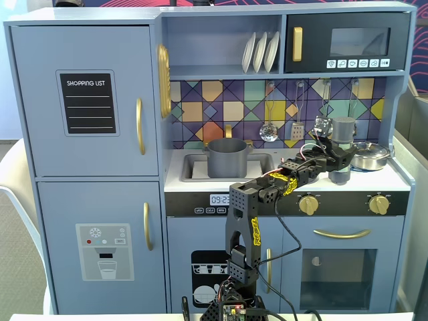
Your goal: Put salt in the gray recipient
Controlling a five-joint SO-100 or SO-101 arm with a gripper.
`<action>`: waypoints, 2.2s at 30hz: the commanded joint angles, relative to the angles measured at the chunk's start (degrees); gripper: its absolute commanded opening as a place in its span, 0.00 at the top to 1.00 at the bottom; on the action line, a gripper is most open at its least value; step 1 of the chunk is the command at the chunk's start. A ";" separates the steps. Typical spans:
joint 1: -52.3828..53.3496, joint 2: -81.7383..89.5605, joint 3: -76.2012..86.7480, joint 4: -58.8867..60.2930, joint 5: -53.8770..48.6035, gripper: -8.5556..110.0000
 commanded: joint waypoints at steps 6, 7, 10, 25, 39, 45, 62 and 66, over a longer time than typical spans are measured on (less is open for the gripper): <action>0.53 0.97 1.41 -1.85 -0.70 0.93; 0.53 0.88 1.67 -1.93 -0.70 0.93; 0.53 0.79 1.85 -2.11 -0.79 0.93; 2.99 5.45 2.29 1.41 -1.76 0.45; -17.49 54.40 16.44 77.61 5.27 0.93; -36.04 72.95 43.77 77.87 -7.21 0.93; -46.93 89.74 85.43 73.65 -7.91 0.93; -46.67 90.09 86.40 77.43 -9.23 0.92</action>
